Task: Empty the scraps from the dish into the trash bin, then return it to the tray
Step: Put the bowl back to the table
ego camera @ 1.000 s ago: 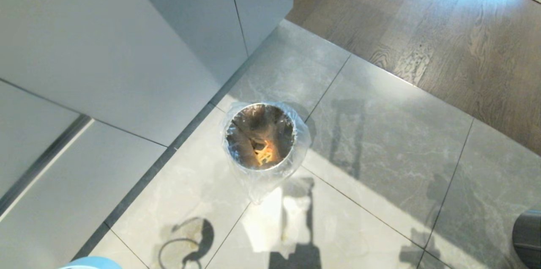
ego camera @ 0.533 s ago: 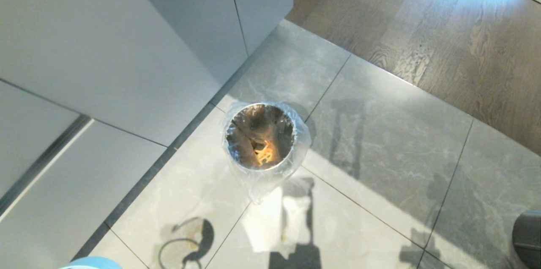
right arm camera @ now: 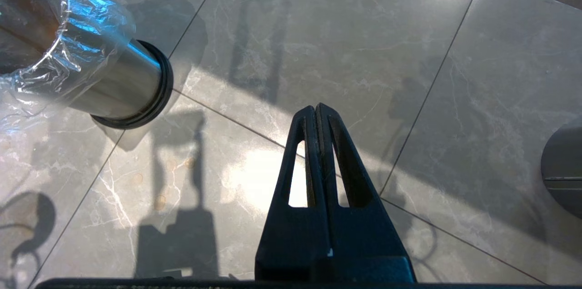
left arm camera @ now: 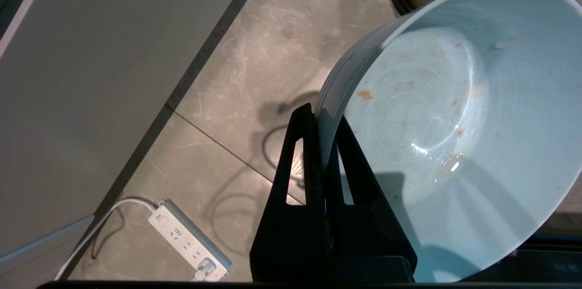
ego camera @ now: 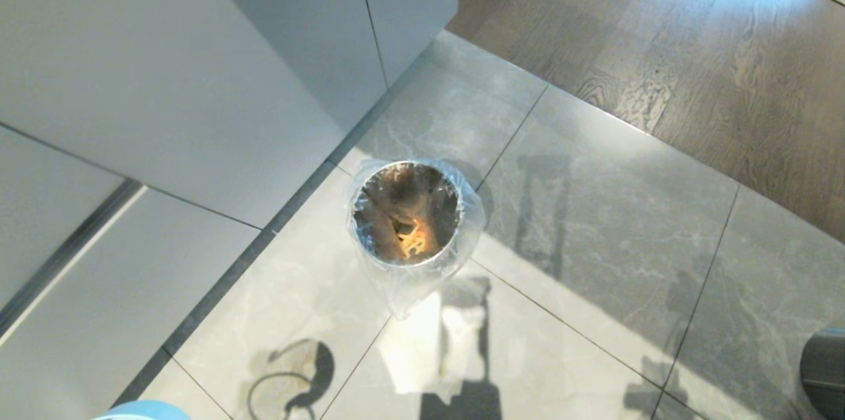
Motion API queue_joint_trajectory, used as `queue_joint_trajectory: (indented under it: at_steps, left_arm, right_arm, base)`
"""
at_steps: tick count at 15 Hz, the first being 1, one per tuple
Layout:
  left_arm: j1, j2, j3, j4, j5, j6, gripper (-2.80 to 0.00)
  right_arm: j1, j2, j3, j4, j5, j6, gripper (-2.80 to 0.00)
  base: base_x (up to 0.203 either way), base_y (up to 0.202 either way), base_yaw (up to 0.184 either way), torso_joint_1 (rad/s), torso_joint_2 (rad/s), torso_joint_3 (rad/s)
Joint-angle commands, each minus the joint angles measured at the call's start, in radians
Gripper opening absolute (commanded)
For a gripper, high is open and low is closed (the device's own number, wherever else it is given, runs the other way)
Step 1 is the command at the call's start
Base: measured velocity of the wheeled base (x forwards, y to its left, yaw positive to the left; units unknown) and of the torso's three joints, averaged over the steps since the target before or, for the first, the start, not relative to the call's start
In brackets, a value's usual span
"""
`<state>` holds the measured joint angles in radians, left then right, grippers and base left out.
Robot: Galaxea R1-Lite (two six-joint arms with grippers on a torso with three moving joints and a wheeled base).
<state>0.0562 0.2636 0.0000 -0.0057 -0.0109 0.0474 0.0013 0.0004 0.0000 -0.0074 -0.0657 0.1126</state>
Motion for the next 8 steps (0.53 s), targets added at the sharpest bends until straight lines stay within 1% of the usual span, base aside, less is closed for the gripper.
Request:
queue_joint_trajectory:
  at_steps: [1,6,8]
  left_arm:
    - [0.001,0.003,0.0,0.0,0.0,0.0,-2.8]
    - [-0.007,-0.004,0.0,0.0,0.0,0.0,-2.8]
    - [-0.03,-0.051,0.0,0.0,-0.007,-0.001,-2.8]
  right_arm:
    - [0.0,0.0,0.0,0.0,0.0,0.001,-2.8]
    - [0.0,0.0,0.0,0.0,0.0,0.001,-2.8]
    - [0.0,0.0,0.0,0.0,0.0,0.001,-2.8]
  base:
    - [0.0,0.0,0.0,0.0,0.0,0.0]
    - [0.0,0.0,0.0,0.0,0.0,0.0]
    - [0.0,0.0,0.0,0.0,0.0,0.0]
